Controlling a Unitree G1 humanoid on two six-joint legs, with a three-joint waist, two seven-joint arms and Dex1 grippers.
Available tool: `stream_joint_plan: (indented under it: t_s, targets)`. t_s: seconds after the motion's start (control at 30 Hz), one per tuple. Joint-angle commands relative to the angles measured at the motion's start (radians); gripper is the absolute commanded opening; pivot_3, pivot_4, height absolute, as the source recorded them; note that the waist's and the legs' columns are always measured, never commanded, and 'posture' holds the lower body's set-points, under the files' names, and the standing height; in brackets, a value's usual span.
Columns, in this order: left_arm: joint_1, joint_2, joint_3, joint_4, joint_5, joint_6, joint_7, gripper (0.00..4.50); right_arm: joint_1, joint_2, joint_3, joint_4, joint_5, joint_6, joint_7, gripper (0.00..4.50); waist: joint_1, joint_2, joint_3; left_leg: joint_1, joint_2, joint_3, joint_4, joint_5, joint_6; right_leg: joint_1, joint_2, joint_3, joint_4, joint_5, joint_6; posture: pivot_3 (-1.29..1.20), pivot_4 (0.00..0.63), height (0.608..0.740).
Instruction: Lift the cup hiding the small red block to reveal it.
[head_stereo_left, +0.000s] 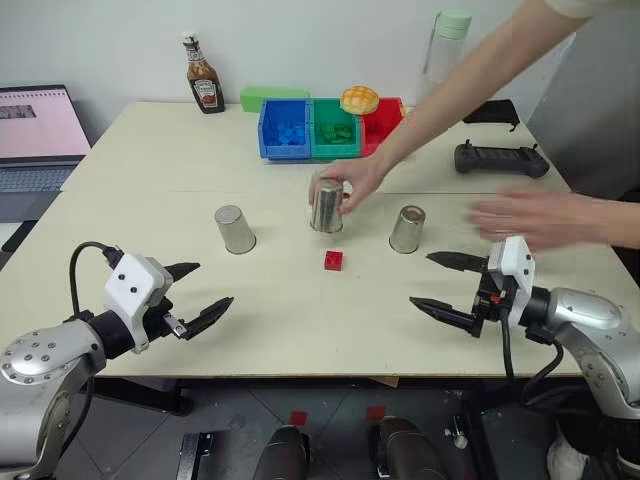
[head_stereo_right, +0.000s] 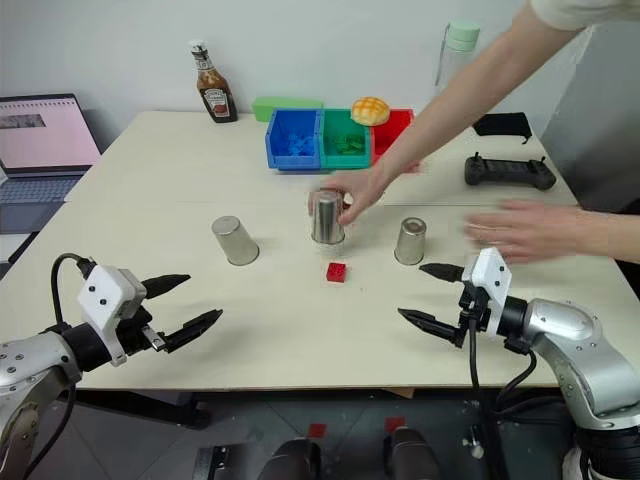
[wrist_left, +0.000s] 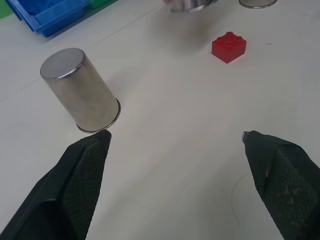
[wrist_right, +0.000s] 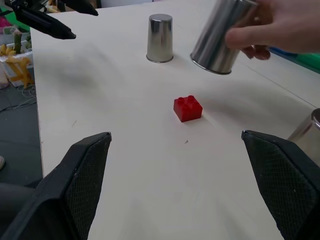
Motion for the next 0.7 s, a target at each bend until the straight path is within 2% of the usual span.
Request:
stream_joint_plan:
  t_s: [0.03, 0.7]
  targets:
    - [-0.015, 0.021, 0.010, -0.015, 0.001, -0.003, -0.003, 4.50, -0.004, -0.005, -0.008, -0.030, 0.001, -0.023, 0.006, 4.45, 0.000, 0.000, 0.000, 0.000, 0.000, 0.000, 0.000, 0.000, 0.000, 0.000, 0.000, 0.000, 0.000, 0.000, 0.000, 0.00, 0.150, 0.740]
    - [-0.028, 0.039, 0.006, -0.004, -0.004, -0.001, -0.012, 4.50, -0.003, 0.003, 0.001, -0.030, -0.012, -0.030, 0.002, 4.45, 0.000, 0.000, 0.000, 0.000, 0.000, 0.000, 0.000, 0.000, 0.000, 0.000, 0.000, 0.000, 0.000, 0.000, 0.000, 0.00, 0.150, 0.740]
